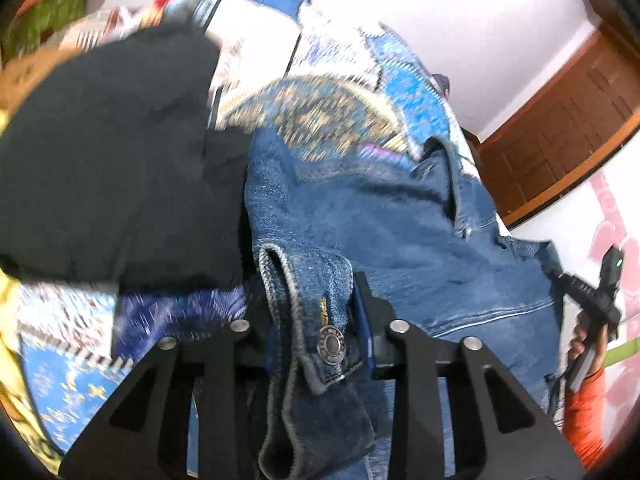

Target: Fold large clothes

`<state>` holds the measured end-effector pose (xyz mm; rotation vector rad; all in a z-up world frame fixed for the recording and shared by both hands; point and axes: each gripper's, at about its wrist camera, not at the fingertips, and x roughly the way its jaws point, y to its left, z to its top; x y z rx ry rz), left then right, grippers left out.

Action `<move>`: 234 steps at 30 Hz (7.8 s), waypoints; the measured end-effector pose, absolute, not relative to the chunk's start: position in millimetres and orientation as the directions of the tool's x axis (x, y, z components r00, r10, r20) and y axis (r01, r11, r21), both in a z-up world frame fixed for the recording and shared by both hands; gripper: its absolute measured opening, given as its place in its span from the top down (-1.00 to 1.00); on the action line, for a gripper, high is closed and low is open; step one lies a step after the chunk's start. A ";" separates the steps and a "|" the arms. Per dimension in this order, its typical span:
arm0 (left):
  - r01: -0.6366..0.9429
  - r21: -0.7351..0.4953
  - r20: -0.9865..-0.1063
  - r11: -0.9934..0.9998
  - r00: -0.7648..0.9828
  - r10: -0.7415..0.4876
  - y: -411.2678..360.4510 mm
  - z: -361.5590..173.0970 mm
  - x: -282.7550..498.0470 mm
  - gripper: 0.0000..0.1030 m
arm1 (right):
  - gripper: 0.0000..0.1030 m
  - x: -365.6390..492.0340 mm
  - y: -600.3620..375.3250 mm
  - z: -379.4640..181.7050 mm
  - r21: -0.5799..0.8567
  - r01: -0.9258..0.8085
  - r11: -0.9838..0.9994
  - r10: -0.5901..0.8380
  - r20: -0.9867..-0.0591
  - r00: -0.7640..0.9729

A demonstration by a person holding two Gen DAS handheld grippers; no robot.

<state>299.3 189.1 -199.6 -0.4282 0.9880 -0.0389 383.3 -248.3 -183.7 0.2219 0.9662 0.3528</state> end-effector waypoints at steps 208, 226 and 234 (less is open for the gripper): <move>-0.296 -0.432 -0.804 0.852 0.555 -0.215 193.0 -222.2 305.2 -0.72 | -0.25 375.8 -181.7 -193.1 0.077 -0.281 0.957 0.213 -0.840 0.499; -0.559 -0.635 -0.733 0.533 0.655 -0.185 196.2 -266.8 352.7 -0.21 | -0.25 365.5 -173.1 -194.9 0.143 -0.281 0.949 0.266 -0.843 0.468; -0.554 -0.610 -0.693 0.567 0.719 -0.043 180.6 -209.7 341.2 0.47 | -0.25 367.4 -145.8 -168.5 0.120 -0.330 0.936 0.276 -0.832 0.481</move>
